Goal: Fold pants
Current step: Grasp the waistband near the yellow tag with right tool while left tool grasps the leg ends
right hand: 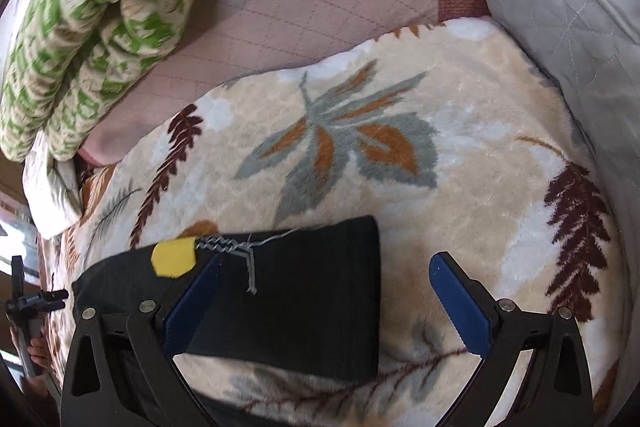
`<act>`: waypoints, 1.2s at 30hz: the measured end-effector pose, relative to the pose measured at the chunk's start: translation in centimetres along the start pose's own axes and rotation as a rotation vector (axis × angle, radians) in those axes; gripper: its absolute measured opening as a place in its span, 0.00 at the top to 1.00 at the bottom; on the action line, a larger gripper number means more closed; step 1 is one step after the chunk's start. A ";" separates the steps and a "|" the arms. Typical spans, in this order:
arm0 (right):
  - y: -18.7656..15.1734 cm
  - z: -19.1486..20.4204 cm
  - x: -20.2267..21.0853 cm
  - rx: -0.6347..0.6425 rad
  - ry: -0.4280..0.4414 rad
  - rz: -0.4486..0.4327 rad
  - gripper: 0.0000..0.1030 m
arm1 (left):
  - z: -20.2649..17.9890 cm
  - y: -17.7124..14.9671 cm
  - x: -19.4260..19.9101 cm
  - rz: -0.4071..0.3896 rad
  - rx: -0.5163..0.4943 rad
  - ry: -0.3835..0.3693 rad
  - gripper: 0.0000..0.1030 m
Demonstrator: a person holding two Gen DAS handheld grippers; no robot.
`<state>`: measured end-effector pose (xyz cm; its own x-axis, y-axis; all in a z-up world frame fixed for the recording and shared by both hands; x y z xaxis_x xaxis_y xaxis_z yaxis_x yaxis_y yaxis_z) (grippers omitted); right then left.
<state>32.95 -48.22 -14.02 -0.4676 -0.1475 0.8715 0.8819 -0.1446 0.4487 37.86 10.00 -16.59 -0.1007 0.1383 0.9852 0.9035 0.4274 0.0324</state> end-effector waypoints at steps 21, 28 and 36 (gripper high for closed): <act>0.8 0.7 -0.7 0.027 0.001 0.002 0.01 | -3.9 -0.6 -1.2 0.099 -0.062 -0.204 0.65; 1.3 0.3 -0.3 0.047 0.058 0.000 0.01 | -4.2 -0.1 -1.5 0.095 -0.047 -0.199 0.65; 1.6 0.1 -1.3 0.058 0.152 0.049 0.11 | -5.2 0.5 -1.7 0.047 -0.065 -0.162 0.64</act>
Point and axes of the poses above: each gripper's, at about its wrist camera, not at the fingertips, and x roughly against the way its jaws point, z to its left, y to its top, the point moved 8 cm from there along -x, roughly the way its jaws point, and after that the axes turned 15 degrees about x, right-handed, at the moved point
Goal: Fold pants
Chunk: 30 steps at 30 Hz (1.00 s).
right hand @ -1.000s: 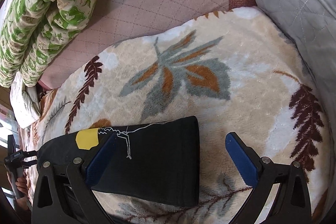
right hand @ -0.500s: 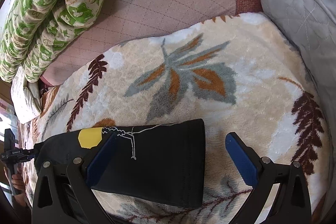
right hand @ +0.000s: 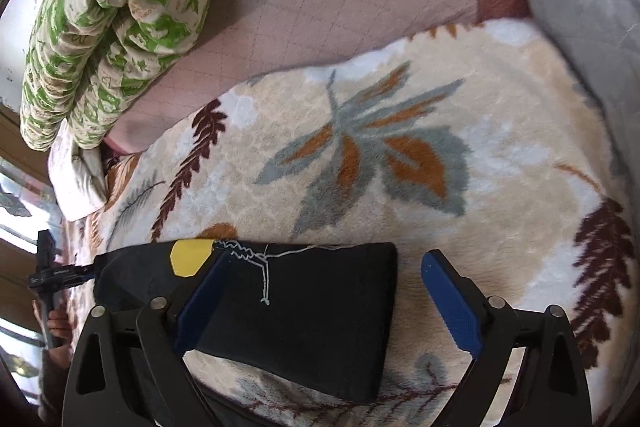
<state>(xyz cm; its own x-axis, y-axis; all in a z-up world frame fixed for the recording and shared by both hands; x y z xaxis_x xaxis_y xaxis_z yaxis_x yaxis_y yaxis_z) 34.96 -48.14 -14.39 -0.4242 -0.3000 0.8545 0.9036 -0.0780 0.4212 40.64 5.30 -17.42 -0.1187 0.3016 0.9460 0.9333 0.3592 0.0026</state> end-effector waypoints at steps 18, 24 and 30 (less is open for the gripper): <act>-0.5 -0.5 -1.2 0.121 -0.110 0.128 0.81 | 0.0 0.7 0.2 -0.048 0.005 0.087 0.67; 0.1 0.6 0.5 0.163 -0.147 0.097 0.82 | 0.1 0.6 2.3 -0.096 0.018 0.095 0.67; 0.0 1.7 2.8 0.202 -0.161 0.070 0.82 | 0.4 -0.2 4.9 -0.134 -0.004 0.114 0.68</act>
Point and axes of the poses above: each gripper's, at about its wrist camera, not at the fingertips, and x roughly against the way its jaws point, z to its left, y to its top, the point moved 8 cm from there along -x, roughly the way its jaws point, and after that the axes turned 15 degrees about x, right-handed, at the moved point
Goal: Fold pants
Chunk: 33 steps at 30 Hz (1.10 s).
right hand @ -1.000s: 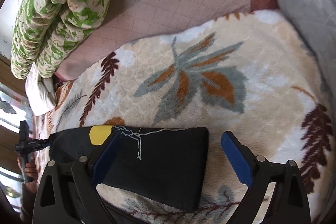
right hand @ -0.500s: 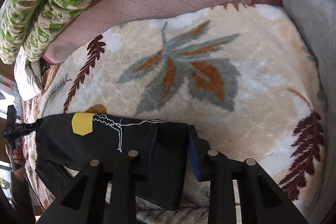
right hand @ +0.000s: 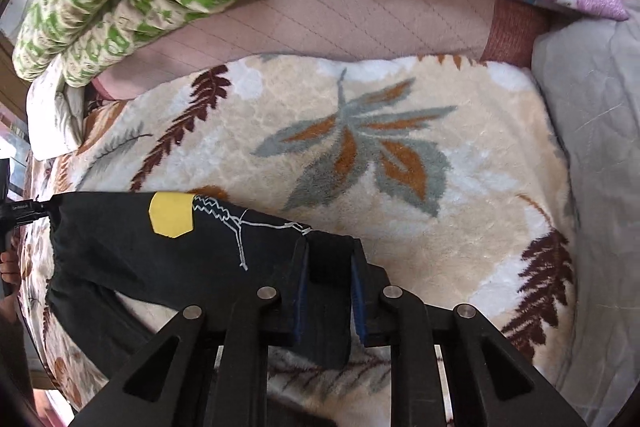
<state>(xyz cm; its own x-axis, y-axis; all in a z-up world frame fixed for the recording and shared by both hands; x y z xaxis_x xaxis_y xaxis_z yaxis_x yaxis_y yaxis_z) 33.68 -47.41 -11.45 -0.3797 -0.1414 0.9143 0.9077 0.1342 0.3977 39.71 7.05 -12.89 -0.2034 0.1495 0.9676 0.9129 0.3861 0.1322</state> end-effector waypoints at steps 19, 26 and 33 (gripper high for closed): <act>-7.0 5.0 6.6 0.037 -0.017 -0.084 0.82 | 2.7 -8.1 6.9 -0.093 -0.014 -0.047 0.68; -12.2 5.7 8.0 -0.004 0.013 -0.103 0.82 | 6.7 -12.2 6.7 -0.091 -0.007 -0.058 0.73; -17.3 7.1 7.4 -0.050 0.085 -0.099 0.82 | 10.9 -16.0 4.5 -0.029 -0.017 -0.028 0.73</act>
Point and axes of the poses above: each gripper's, at about its wrist camera, not at the fingertips, and x roughly against the way its jaws point, z to its left, y to its top, the point moved 8 cm from there along -x, roughly the way its jaws point, and after that the axes turned 15 degrees about x, right-handed, at the moved point
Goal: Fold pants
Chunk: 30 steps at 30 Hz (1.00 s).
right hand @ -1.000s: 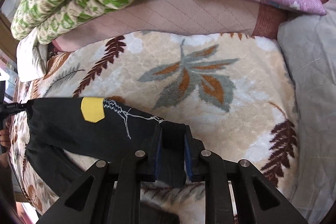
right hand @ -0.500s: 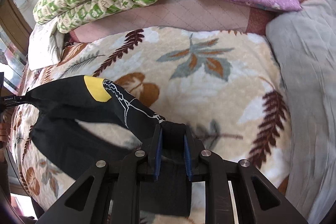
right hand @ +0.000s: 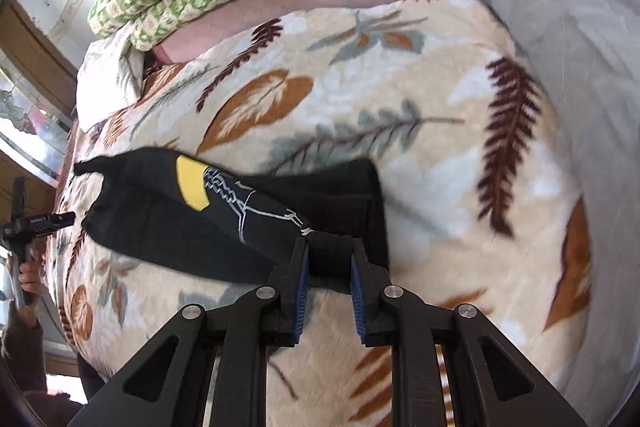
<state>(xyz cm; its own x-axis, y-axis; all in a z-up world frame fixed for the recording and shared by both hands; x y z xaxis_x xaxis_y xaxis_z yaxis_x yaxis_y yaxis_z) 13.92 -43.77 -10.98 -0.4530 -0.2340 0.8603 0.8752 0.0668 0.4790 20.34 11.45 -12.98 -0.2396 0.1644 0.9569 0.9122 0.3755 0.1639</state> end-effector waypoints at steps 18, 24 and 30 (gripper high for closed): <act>0.6 -0.4 -1.4 0.020 -0.078 0.062 0.78 | -6.3 6.9 2.6 0.091 0.007 -0.237 0.37; 0.9 -0.7 -1.7 0.006 -0.082 0.061 0.78 | -6.4 7.5 0.7 0.201 0.245 -0.344 0.37; 1.0 -0.7 -1.8 0.017 -0.084 0.069 0.78 | -6.4 7.9 -2.0 0.311 0.429 -0.357 0.37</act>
<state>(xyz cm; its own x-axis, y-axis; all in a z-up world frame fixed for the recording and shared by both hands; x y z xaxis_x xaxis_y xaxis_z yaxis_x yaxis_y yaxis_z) 15.74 -43.94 -12.17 -0.4047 -0.1462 0.9027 0.9023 0.0966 0.4202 30.13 8.24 -12.08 -0.1481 0.5904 0.7934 0.7607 0.5807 -0.2901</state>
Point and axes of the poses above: each gripper's, at about its wrist camera, not at the fingertips, and x roughly against the way its jaws point, z to its left, y to its top, the point moved 8 cm from there along -x, roughly the way its jaws point, and after that the axes turned 15 degrees about x, right-handed, at the moved point
